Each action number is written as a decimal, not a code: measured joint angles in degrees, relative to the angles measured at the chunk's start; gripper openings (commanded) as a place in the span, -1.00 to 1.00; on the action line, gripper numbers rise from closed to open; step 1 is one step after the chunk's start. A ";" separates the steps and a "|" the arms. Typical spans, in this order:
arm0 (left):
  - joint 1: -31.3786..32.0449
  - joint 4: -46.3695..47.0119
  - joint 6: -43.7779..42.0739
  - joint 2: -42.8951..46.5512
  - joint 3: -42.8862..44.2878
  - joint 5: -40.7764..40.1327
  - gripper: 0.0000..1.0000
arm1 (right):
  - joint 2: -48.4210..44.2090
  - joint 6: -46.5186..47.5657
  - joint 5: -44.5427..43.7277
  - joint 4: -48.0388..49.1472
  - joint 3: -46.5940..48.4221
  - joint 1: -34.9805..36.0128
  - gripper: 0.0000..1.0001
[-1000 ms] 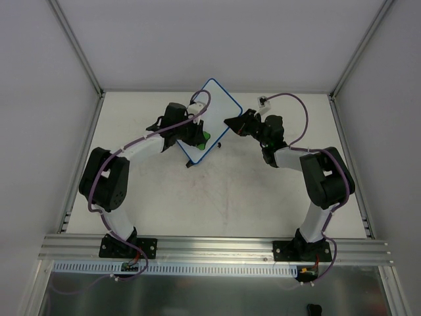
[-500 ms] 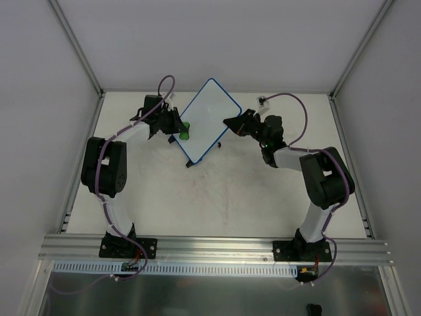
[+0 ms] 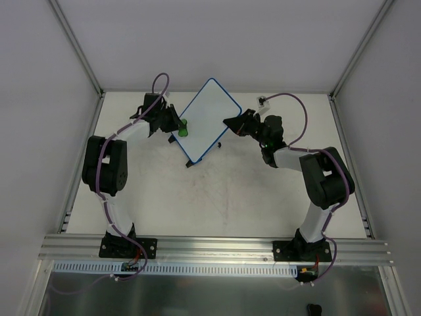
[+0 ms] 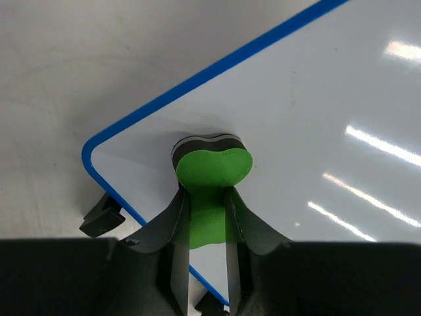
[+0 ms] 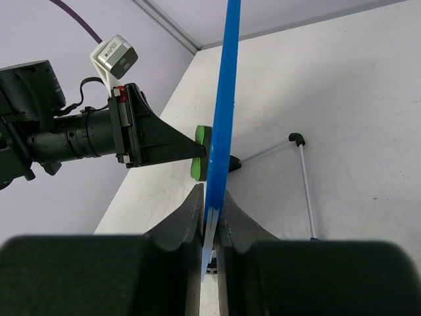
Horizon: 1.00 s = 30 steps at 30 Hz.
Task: Erase the whiteboard
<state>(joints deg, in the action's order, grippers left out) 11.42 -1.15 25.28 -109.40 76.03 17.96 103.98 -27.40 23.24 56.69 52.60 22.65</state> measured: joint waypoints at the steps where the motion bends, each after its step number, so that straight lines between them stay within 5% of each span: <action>1: -0.35 0.02 0.59 0.00 0.00 -0.57 -1.00 | 0.00 0.00 0.00 0.00 0.00 0.00 -1.00; 15: -3.43 -0.07 2.99 -2.34 0.76 -1.53 -1.00 | 0.00 0.02 0.52 0.35 0.00 -0.02 -1.00; 30: 6.49 0.50 -13.07 2.10 1.22 4.72 -1.00 | 0.00 -0.09 0.15 -0.07 0.00 -0.24 -1.00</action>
<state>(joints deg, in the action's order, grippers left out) 17.91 -0.64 12.21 -107.31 77.25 22.68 103.98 -27.49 23.40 56.62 52.60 22.41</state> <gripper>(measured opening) 0.191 0.114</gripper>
